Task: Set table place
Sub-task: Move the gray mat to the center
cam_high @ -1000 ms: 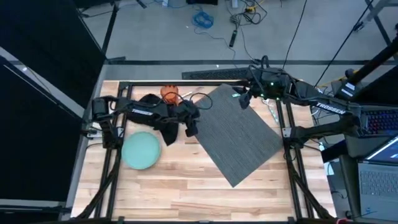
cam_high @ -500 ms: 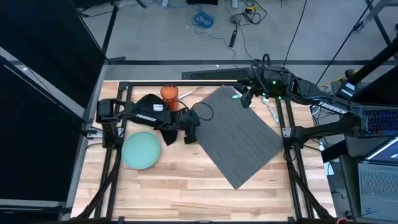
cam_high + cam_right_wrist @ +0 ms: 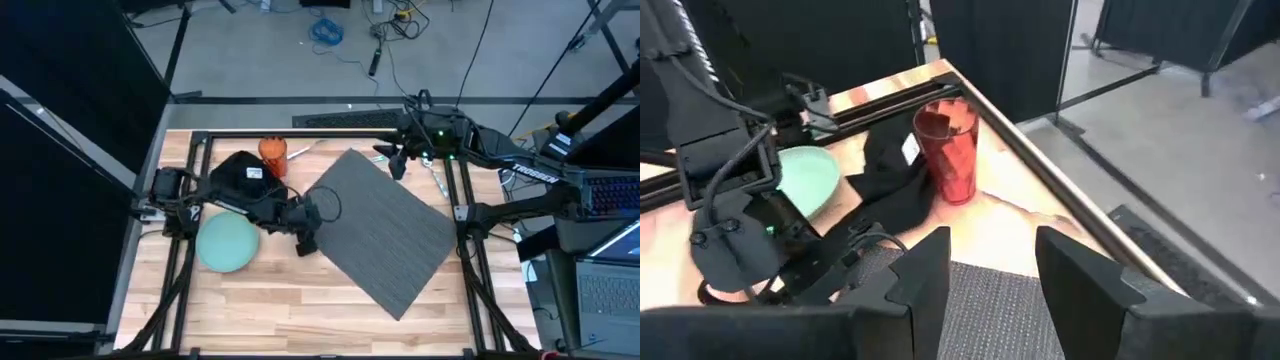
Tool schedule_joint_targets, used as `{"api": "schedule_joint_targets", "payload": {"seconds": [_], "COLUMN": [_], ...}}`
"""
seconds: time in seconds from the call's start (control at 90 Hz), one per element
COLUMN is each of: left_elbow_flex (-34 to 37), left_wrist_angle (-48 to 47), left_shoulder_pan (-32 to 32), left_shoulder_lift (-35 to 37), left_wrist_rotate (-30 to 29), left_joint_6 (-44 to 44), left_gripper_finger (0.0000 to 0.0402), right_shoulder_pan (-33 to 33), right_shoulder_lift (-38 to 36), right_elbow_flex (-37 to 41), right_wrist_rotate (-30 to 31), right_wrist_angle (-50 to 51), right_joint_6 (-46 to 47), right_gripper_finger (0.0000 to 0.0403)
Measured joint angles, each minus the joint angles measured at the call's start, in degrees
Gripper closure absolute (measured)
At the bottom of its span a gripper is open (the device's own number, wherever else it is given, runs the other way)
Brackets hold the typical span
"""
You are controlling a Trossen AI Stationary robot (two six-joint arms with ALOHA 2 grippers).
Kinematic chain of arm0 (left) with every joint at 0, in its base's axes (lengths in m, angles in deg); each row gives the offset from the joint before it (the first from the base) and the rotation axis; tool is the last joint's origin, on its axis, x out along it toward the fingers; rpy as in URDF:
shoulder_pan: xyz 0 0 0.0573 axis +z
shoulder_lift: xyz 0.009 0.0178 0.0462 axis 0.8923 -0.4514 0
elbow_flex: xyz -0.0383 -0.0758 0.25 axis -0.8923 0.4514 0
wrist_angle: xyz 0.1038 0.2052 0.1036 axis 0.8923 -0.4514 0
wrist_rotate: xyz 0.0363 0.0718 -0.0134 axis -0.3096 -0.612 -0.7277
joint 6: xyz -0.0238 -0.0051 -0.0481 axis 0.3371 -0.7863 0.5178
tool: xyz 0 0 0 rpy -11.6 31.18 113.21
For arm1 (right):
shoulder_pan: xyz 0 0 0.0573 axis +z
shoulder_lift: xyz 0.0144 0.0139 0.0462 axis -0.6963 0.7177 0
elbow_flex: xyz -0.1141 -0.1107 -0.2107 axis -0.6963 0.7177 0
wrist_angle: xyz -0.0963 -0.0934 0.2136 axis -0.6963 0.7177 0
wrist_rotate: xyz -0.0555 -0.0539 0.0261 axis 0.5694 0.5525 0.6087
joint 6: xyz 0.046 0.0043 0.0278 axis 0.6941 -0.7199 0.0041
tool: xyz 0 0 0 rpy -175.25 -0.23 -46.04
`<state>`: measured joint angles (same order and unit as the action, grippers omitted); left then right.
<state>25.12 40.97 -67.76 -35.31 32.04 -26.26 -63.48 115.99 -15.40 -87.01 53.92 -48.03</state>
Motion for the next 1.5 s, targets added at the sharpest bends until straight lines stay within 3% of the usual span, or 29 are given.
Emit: {"api": "schedule_joint_targets", "payload": {"seconds": [0.167,0.444,0.711,0.922,1.211,1.5], "left_elbow_flex": [0.0,0.1,0.1,0.2,0.2,0.2], "left_wrist_angle": [-2.7,-4.1,-4.5,-5.1,-5.4,-4.6], "left_shoulder_pan": [-5.4,-14.7,-20.7,-23.0,-24.8,-27.1], "left_shoulder_lift": [0.0,0.0,0.1,0.4,0.6,0.6], "left_wrist_rotate": [-0.8,-1.2,-2.9,-5.6,-6.5,-7.7], "left_joint_6": [3.8,10.8,20.2,28.0,35.2,39.3], "left_gripper_finger": [0.0291,0.0291,0.0291,0.0291,0.0291,0.0291], "right_shoulder_pan": [3.6,14.4,27.2,36.8,47.3,51.1], "right_shoulder_lift": [0.0,0.3,0.3,0.4,1.2,6.4], "right_elbow_flex": [0.0,2.9,17.5,27.8,32.2,35.1], "right_wrist_rotate": [0.4,4.3,4.3,0.5,1.5,1.7], "right_wrist_angle": [6.0,21.3,14.5,8.8,8.7,7.6], "right_joint_6": [6.0,23.7,39.4,50.5,60.6,64.1], "right_gripper_finger": [0.0268,0.0268,0.0268,0.0268,0.0268,0.0268]}}
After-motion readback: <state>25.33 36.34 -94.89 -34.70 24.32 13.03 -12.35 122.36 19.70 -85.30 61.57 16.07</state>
